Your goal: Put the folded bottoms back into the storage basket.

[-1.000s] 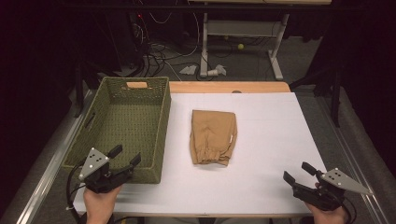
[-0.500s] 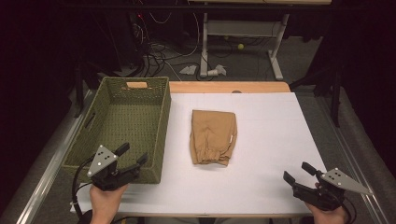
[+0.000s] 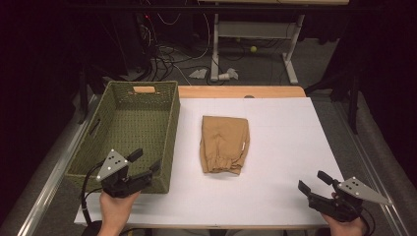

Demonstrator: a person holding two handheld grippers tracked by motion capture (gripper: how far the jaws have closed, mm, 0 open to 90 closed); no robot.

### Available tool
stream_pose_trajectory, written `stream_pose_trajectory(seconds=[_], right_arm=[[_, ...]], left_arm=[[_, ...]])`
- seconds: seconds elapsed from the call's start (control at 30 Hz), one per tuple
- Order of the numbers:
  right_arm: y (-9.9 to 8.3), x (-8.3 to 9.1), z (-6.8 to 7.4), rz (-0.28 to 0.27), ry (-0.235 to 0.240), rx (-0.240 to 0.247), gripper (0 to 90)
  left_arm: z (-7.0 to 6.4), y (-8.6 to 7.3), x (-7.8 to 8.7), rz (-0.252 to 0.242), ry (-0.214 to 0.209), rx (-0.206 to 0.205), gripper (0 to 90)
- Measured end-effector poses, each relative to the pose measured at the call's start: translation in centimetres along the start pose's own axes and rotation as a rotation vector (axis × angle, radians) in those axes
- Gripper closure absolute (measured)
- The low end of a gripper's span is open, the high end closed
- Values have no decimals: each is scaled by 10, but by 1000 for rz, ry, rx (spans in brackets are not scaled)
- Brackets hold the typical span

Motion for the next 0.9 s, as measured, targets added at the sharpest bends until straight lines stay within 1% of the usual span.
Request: stream_pose_trajectory(seconds=[0.17,0.37,0.57,0.73,0.77,0.8,0.83,0.9], right_arm=[[0,0,0,0,1,1,226],[0,0,0,-1,0,1,226],[0,0,0,0,3,2,226],[0,0,0,0,3,2,226],[0,0,0,0,3,3,226],[0,0,0,0,2,2,226],[0,0,0,1,2,1,226],[0,0,0,2,3,0,226]], left_arm=[[-5,3,-4,-3,-6,-15,262],[-17,6,-13,10,-27,-42,261],[-20,9,-16,7,-42,-33,262],[-25,10,-19,11,-52,-43,262],[-26,11,-19,11,-48,-47,261],[-27,11,-20,13,-58,-47,260],[-28,12,-21,13,-54,-51,260],[-30,12,-23,16,-66,-53,260]])
Point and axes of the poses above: each handheld gripper's, and its own axes: x roughly backward along the jaws, y roughly out of its top, z roughly to its left, the point moved 3 cm from there along -x, roughly forward along the jaws, and after that the axes turned 4 degrees about z, right-handed, at the moved point
